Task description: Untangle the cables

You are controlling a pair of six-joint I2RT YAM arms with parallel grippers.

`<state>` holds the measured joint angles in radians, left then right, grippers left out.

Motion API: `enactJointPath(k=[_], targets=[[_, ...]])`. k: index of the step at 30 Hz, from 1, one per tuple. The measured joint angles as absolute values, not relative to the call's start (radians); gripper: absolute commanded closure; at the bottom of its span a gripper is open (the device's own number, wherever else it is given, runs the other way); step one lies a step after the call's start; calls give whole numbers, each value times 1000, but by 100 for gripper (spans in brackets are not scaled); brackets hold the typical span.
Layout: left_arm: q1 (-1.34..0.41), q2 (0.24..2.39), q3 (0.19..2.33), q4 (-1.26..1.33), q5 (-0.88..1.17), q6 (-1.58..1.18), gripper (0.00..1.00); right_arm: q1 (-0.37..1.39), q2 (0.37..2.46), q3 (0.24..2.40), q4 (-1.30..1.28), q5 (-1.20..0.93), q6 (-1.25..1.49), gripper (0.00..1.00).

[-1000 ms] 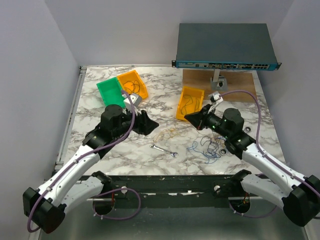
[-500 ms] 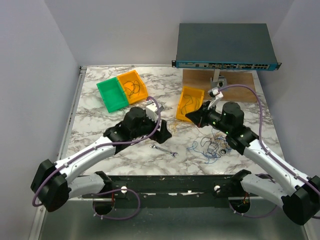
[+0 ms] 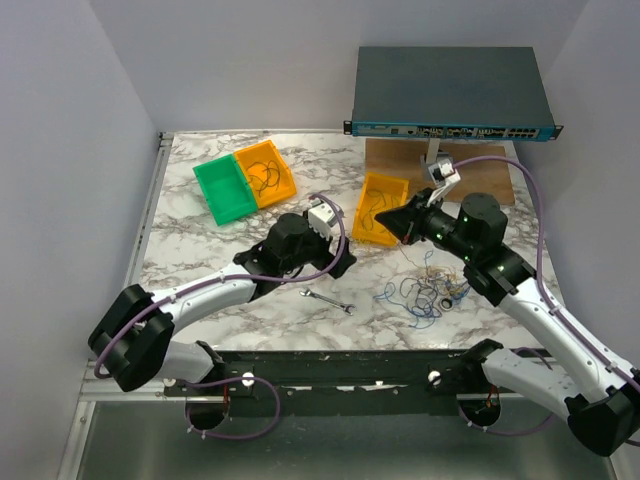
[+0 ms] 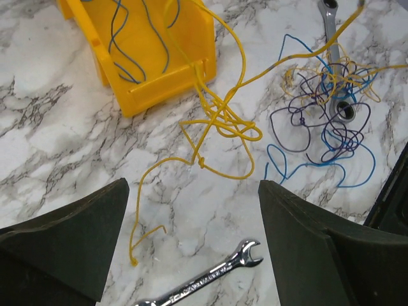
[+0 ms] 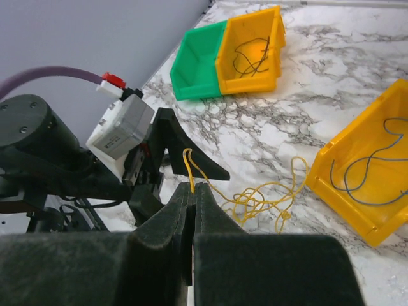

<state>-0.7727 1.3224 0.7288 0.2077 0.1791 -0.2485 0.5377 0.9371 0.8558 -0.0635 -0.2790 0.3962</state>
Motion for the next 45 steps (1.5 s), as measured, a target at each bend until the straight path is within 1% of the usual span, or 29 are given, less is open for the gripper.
enactJointPath(k=[4, 5, 6, 7, 11, 14, 17, 20, 21, 26, 27, 31, 34, 37, 40, 45], targets=[[-773, 1358, 735, 263, 179, -237, 28, 538, 929, 896, -87, -282, 400, 99], [-773, 1374, 744, 263, 179, -235, 32, 538, 926, 904, -94, -284, 400, 99], [-773, 1389, 754, 264, 179, -234, 38, 538, 923, 912, -103, -286, 401, 99], [-773, 1407, 765, 267, 179, -235, 47, 538, 919, 918, -107, -286, 402, 99], [-773, 1431, 777, 287, 177, -249, 100, 538, 898, 931, -117, -294, 406, 99], [-773, 1432, 777, 302, 161, -263, 100, 538, 874, 932, -133, -284, 411, 99], [-771, 1424, 775, 307, 121, -279, 100, 538, 843, 936, -181, -207, 416, 99], [-751, 1387, 756, 301, 91, -299, 100, 540, 794, 936, -245, -35, 439, 99], [-729, 1366, 746, 296, 86, -319, 100, 540, 764, 933, -268, 53, 455, 99], [-522, 1254, 643, 288, 78, -450, 100, 540, 573, 888, -327, 395, 525, 99], [-483, 1234, 613, 283, 72, -472, 100, 540, 533, 881, -337, 447, 533, 99], [-430, 1174, 552, 236, 58, -532, 100, 540, 450, 875, -343, 593, 550, 99], [-416, 1124, 527, 228, 56, -552, 100, 540, 456, 875, -347, 614, 548, 99], [-412, 1076, 529, 213, 56, -554, 100, 539, 503, 875, -347, 580, 541, 99], [-412, 1048, 556, 171, 51, -550, 100, 540, 574, 875, -346, 506, 534, 99], [-402, 1044, 693, 34, 10, -543, 100, 540, 653, 852, -315, 333, 510, 99]])
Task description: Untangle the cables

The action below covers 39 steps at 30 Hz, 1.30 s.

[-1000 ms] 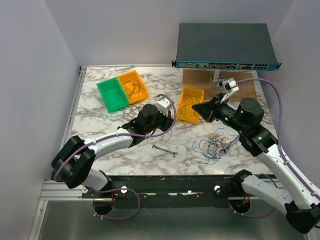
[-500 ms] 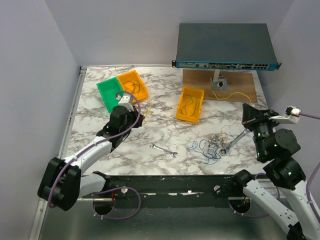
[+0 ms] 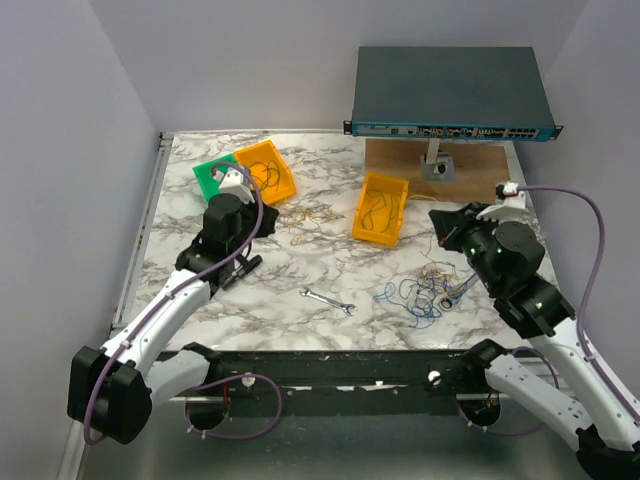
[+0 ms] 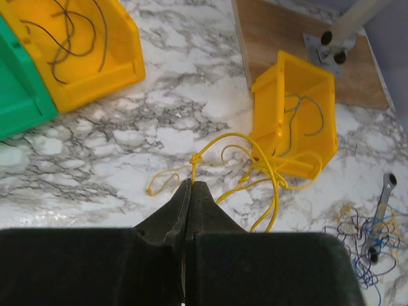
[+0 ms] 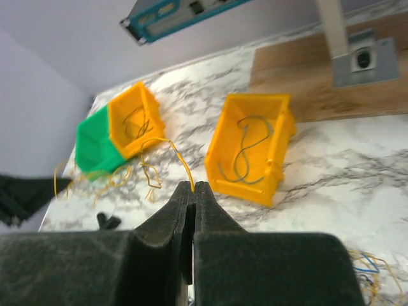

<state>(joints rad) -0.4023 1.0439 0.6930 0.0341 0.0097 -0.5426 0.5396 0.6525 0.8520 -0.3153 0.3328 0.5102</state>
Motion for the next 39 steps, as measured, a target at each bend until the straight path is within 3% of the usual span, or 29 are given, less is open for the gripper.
enactJointPath(k=[8, 27, 39], targets=[[-319, 1063, 929, -106, -83, -537, 100, 540, 712, 796, -240, 88, 478, 99], [-128, 1193, 1462, -311, -53, -532, 100, 540, 791, 793, -190, -22, 470, 99], [24, 1368, 1592, -373, 39, -539, 100, 540, 850, 793, -172, -62, 470, 99]])
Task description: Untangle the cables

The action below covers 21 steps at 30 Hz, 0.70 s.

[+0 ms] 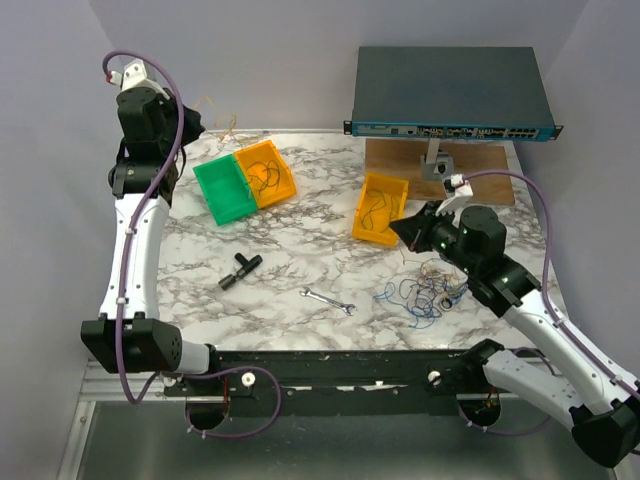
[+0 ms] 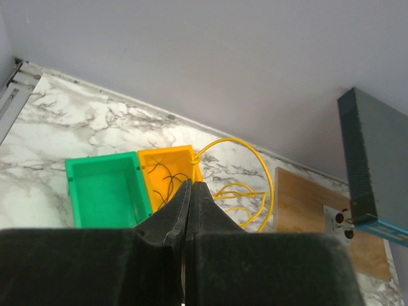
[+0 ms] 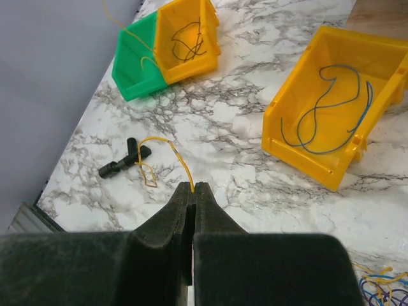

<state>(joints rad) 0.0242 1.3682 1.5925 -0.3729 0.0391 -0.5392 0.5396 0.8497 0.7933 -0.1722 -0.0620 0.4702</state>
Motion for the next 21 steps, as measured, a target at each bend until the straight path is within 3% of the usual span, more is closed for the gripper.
enactJointPath(k=[12, 21], targets=[[143, 1425, 1559, -375, 131, -587, 100, 540, 928, 818, -171, -77, 469, 99], [150, 1425, 1687, -393, 241, -596, 100, 540, 958, 830, -150, -88, 469, 99]])
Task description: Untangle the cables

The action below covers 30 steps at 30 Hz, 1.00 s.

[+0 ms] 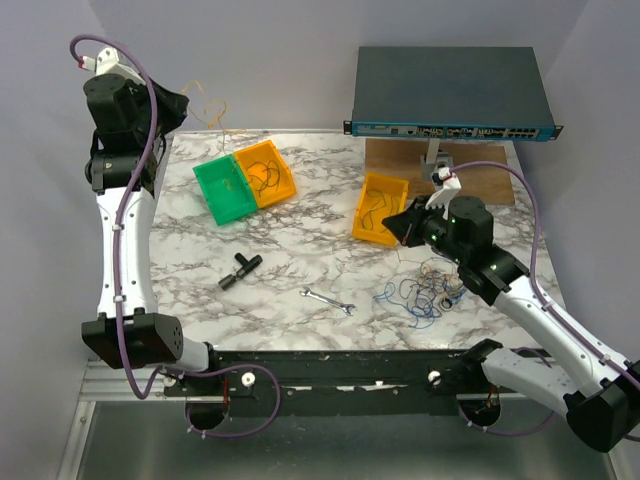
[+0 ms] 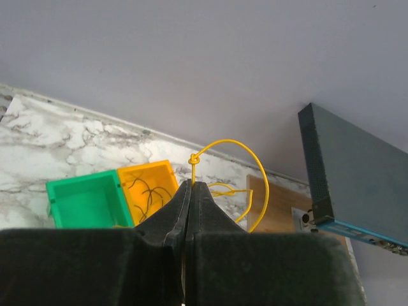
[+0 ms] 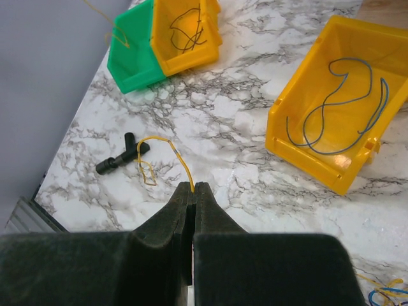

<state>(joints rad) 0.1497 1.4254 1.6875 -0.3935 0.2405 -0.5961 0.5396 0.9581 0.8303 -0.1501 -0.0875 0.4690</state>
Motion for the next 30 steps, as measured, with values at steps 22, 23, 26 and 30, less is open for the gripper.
enactJointPath(k=[22, 23, 26, 30], targets=[[199, 1566, 1742, -442, 246, -587, 100, 540, 973, 849, -152, -96, 451, 99], [199, 1566, 1732, -440, 245, -587, 100, 540, 974, 849, -152, -96, 451, 99], [199, 1567, 1715, -437, 245, -587, 100, 540, 976, 849, -152, -96, 451, 99], [200, 1567, 1734, -437, 255, -588, 100, 540, 976, 850, -154, -96, 451, 99]])
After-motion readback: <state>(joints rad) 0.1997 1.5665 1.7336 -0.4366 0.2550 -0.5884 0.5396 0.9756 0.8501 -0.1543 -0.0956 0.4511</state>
